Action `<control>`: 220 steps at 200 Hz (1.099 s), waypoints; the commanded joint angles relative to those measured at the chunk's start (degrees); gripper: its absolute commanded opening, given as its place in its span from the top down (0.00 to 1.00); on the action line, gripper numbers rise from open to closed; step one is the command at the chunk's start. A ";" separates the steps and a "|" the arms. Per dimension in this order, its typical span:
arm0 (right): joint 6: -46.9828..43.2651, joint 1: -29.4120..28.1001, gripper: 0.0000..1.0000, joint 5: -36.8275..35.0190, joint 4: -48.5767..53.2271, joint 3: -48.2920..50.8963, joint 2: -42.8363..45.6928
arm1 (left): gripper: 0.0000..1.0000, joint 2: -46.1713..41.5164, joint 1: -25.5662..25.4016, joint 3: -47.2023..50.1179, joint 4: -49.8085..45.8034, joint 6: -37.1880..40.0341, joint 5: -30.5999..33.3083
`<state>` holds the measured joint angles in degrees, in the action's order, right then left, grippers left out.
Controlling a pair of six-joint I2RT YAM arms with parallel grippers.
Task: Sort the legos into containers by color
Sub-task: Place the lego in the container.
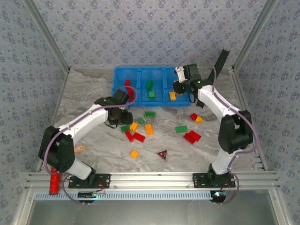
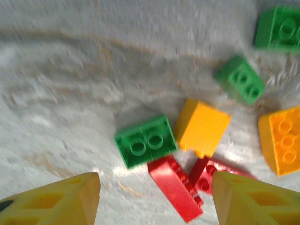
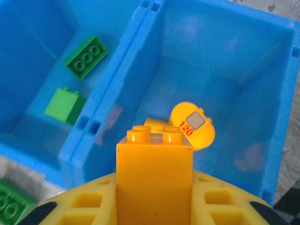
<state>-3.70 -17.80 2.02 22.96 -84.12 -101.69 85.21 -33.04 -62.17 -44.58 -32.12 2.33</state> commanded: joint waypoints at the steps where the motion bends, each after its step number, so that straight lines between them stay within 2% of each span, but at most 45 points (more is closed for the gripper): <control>1: 3.74 1.14 0.82 -1.30 2.79 -5.73 -5.28 | 0.36 -2.90 -1.86 3.99 1.31 -8.67 -1.97; 44: 7.43 3.01 0.82 0.65 2.65 -14.63 -15.05 | 0.36 -7.23 -4.59 9.40 4.61 -14.89 -1.34; 117: 8.97 4.07 0.78 -1.49 5.80 -26.01 -29.32 | 0.34 -10.36 -5.37 12.36 5.30 -17.06 1.24; 172: 10.23 4.20 0.76 -1.30 5.49 -27.76 -32.52 | 0.34 -7.80 -5.98 13.59 8.12 -17.96 -0.58; 220: 10.13 3.98 0.66 -0.67 5.55 -27.77 -30.99 | 0.34 -4.79 -6.95 14.10 9.87 -18.99 -2.01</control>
<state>5.61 -13.96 0.86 25.71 -110.96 -132.44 78.81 -39.18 -48.40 -36.07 -49.89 1.37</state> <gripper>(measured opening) 0.322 0.656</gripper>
